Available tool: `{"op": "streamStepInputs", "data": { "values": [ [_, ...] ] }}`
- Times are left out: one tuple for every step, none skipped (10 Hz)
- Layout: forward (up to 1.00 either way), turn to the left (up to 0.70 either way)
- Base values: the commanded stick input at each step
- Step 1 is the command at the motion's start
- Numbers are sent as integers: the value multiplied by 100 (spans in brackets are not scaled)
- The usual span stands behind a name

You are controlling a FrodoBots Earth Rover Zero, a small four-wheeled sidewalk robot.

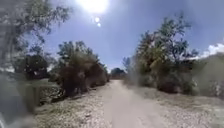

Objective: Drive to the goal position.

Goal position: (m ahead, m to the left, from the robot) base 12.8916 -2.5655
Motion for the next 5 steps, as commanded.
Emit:
{"op": "streamStepInputs", "data": {
  "values": [
    [44,2],
    [44,2],
    [44,2],
    [44,2],
    [44,2]
  ]
}}
